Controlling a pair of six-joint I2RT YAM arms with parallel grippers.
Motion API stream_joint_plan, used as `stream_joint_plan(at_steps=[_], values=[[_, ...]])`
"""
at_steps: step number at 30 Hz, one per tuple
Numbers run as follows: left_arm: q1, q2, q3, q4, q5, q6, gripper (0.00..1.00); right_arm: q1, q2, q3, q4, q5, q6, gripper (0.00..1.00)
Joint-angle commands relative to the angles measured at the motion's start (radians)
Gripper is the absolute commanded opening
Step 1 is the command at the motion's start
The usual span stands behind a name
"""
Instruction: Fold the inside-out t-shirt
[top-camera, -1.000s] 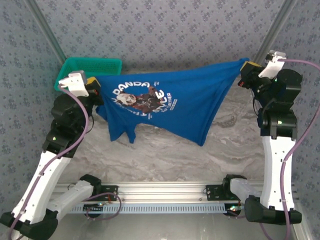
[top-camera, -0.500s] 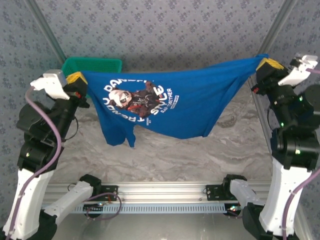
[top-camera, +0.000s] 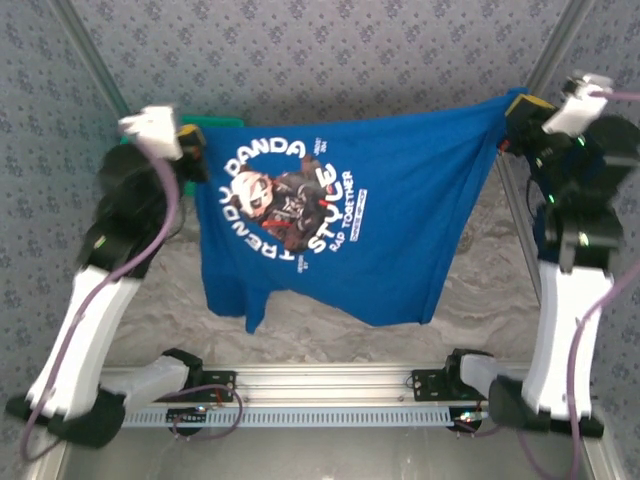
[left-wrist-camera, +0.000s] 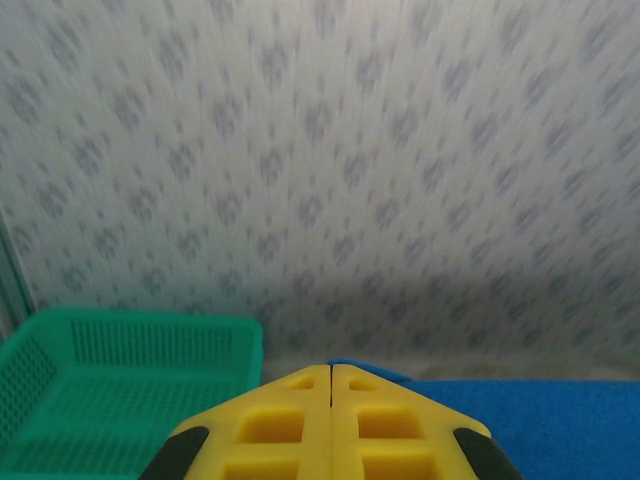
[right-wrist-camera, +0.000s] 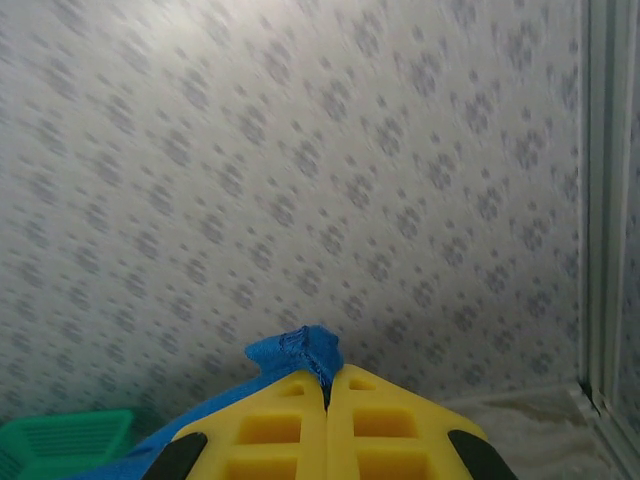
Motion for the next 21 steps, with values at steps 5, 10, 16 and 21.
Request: stream_joint_plan(at_steps=[5, 10, 16, 21], values=[[0.029, 0.456, 0.034, 0.178, 0.042, 0.027, 0.07, 0.060, 0.503, -0.037, 0.220, 0.135, -0.076, 0.12], [0.037, 0.742, 0.224, 0.118, 0.029, 0.000, 0.47, 0.102, 0.902, 0.322, -0.019, 0.274, -0.118, 0.40], [0.048, 0.718, 0.250, -0.002, 0.133, -0.085, 0.63, 0.153, 0.856, 0.293, -0.215, 0.318, -0.139, 0.50], [0.048, 0.471, -0.124, 0.079, 0.264, -0.219, 0.66, 0.267, 0.588, -0.174, -0.070, 0.178, -0.059, 0.60]])
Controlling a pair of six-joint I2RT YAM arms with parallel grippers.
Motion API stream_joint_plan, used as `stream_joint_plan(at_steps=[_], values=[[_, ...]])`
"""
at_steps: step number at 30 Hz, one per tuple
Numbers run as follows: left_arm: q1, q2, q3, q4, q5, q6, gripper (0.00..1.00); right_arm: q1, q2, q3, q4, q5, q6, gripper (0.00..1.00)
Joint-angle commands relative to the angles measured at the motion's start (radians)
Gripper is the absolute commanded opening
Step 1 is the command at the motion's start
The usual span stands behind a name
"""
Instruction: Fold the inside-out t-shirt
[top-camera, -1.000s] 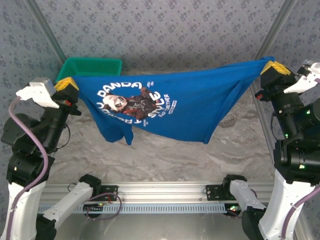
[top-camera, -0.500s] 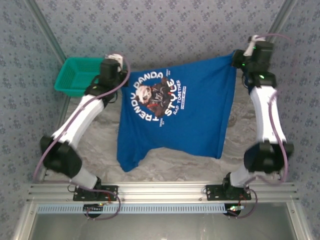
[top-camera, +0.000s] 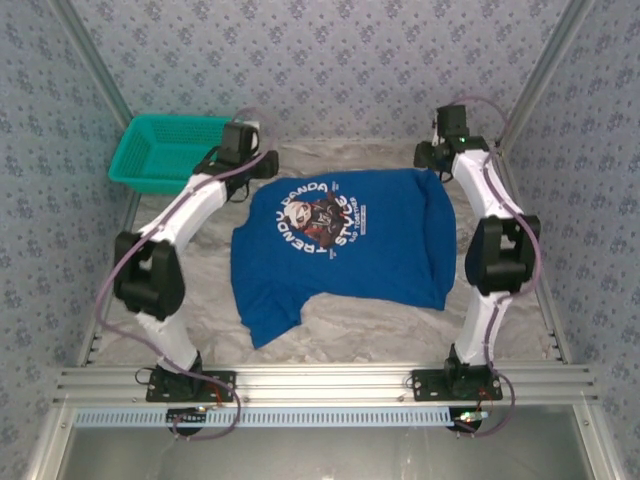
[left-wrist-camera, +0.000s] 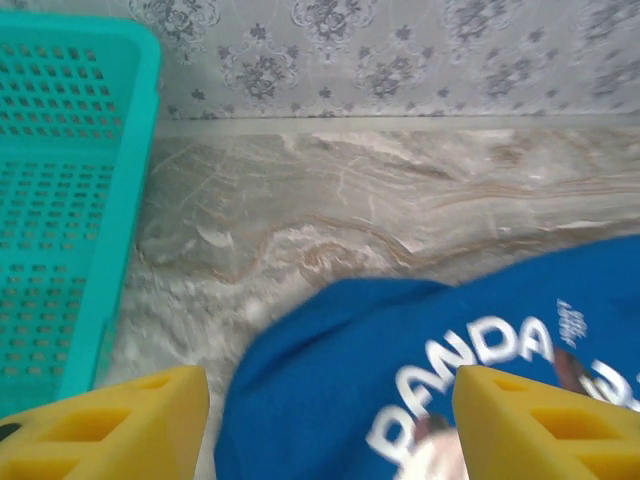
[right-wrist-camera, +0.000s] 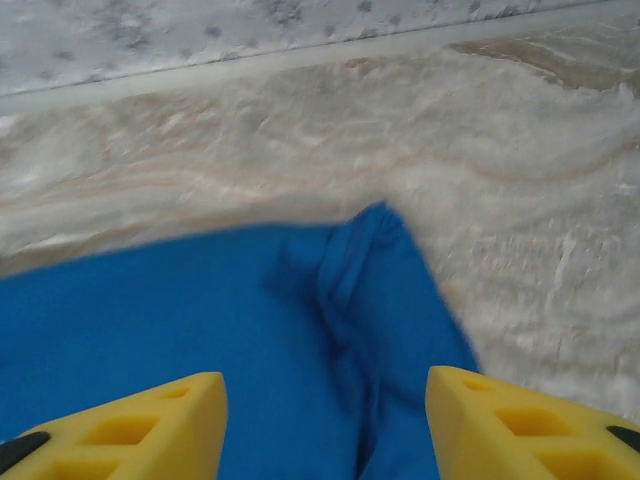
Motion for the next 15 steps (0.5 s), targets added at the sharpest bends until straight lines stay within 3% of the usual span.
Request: stream_joint_plan(at_steps=[1, 7, 10, 15], values=[[-0.001, -0.186, -0.239, 0.042, 0.130, -0.118, 0.66, 0.099, -0.175, -0.248, 0.051, -0.099, 0.055, 0.61], [-0.005, -0.294, -0.593, 0.086, 0.305, -0.198, 0.67, 0.179, -0.215, -0.558, 0.106, -0.230, 0.141, 0.61], [-0.013, -0.259, -0.627, 0.120, 0.355, -0.201, 0.67, 0.138, -0.146, -0.585, 0.126, -0.209, 0.151, 0.59], [-0.012, -0.171, -0.635, 0.127, 0.323, -0.172, 0.67, 0.059, -0.036, -0.549, 0.136, -0.175, 0.143, 0.55]])
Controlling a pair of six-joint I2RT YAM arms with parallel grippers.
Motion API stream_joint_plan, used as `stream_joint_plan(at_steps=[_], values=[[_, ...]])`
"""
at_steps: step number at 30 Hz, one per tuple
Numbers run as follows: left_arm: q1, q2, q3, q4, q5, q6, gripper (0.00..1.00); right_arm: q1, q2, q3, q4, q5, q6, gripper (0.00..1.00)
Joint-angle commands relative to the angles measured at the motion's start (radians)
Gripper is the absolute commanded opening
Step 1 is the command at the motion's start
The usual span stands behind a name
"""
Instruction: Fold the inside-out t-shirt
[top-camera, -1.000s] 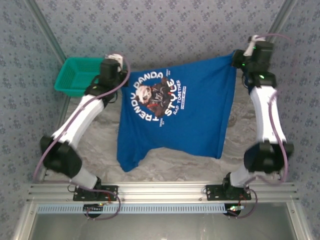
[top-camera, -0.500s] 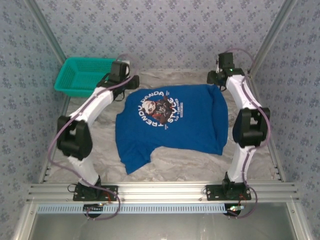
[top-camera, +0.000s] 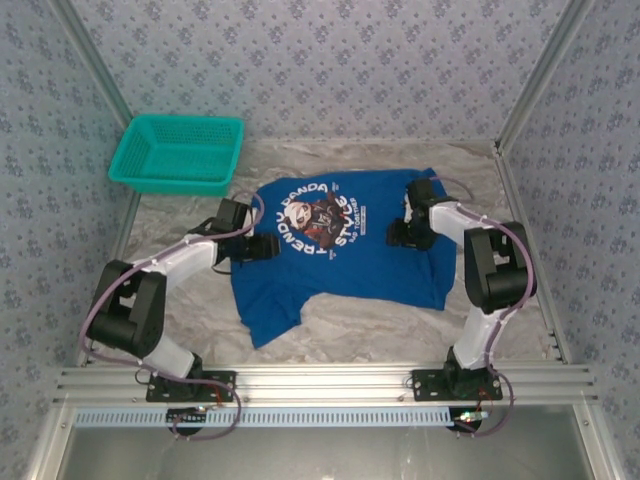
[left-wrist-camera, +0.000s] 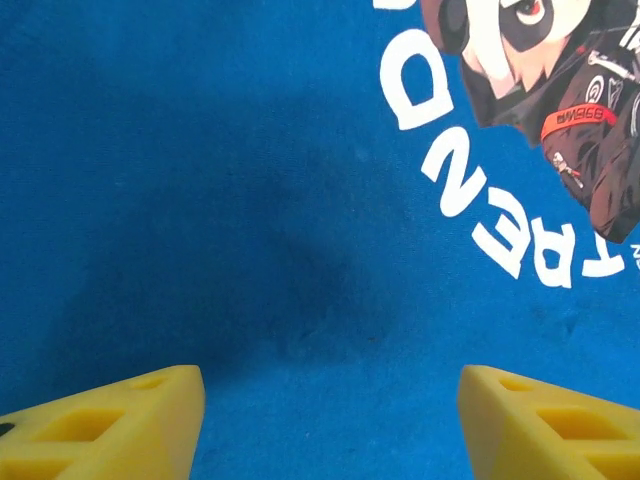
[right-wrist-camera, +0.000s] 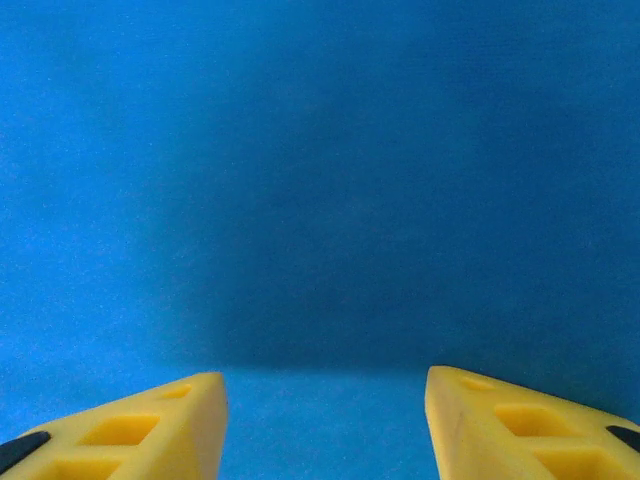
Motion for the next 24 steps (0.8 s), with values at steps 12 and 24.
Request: stream_joint_plan(at_steps=[12, 24], values=[[0.042, 0.370, 0.273, 0.068, -0.077, 0.059, 0.67, -0.099, 0.274, 0.395, -0.075, 0.062, 0.023, 0.52], [0.074, 0.316, 0.242, 0.066, -0.087, 0.086, 0.67, -0.098, 0.023, 0.261, -0.186, 0.293, -0.091, 0.59]])
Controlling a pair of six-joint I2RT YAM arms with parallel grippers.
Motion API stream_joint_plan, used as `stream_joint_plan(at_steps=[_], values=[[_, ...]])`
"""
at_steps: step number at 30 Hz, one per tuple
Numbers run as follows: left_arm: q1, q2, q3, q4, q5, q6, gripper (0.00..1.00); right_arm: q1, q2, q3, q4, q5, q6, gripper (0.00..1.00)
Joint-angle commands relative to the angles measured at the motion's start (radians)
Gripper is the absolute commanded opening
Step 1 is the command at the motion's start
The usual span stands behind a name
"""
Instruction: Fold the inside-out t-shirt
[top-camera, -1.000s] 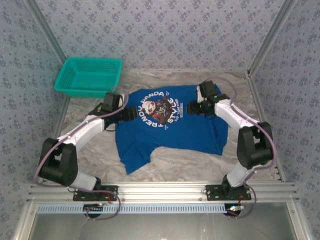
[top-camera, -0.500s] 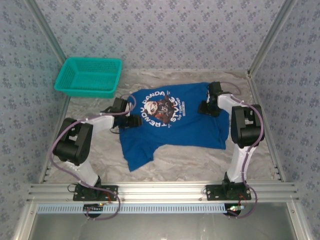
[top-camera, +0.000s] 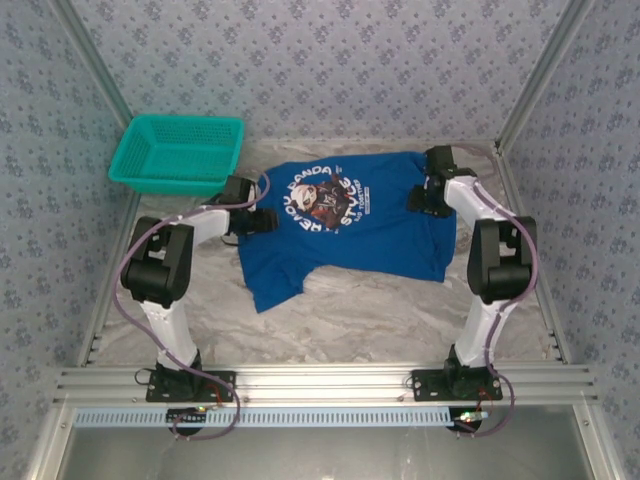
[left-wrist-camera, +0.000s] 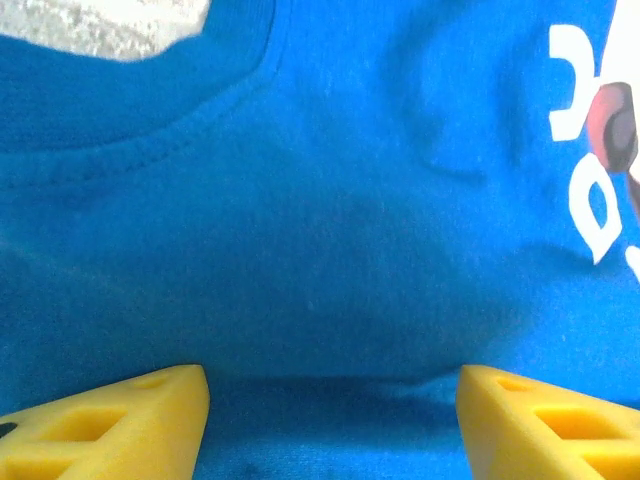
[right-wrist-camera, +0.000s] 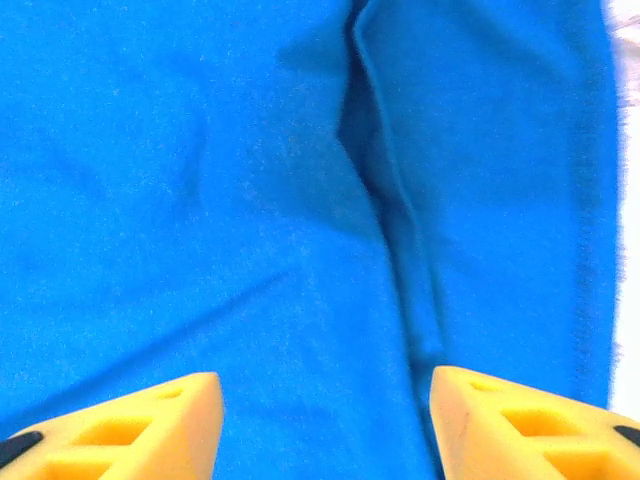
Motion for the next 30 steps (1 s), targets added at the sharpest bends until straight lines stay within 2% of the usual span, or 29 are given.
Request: stream_joint_plan(at_steps=[1, 3, 6, 12, 15, 20, 24, 30], values=[[-0.002, -0.033, -0.047, -0.013, -0.011, 0.016, 0.67, -0.014, 0.014, -0.023, -0.075, 0.124, -0.055, 0.59], [-0.001, -0.034, -0.053, -0.009, -0.013, 0.023, 0.67, -0.032, 0.040, -0.020, -0.070, 0.140, -0.071, 0.53], [0.002, -0.034, -0.065, -0.001, -0.012, 0.024, 0.67, -0.070, 0.077, -0.002, -0.023, 0.065, -0.091, 0.39], [0.004, -0.039, -0.062, 0.000, -0.014, 0.035, 0.67, -0.105, 0.173, 0.099, -0.037, -0.044, -0.109, 0.25], [0.006, -0.036, -0.060, -0.003, -0.013, 0.037, 0.67, -0.108, 0.201, 0.122, -0.050, -0.072, -0.114, 0.25], [0.007, -0.034, -0.063, -0.003, -0.011, 0.038, 0.67, -0.107, 0.194, 0.118, -0.036, -0.108, -0.111, 0.31], [0.007, -0.037, -0.062, -0.004, -0.009, 0.038, 0.67, -0.112, 0.197, 0.120, -0.024, -0.127, -0.111, 0.32], [0.007, -0.042, -0.063, -0.010, -0.014, 0.047, 0.67, -0.118, 0.231, 0.146, -0.032, -0.146, -0.114, 0.27]])
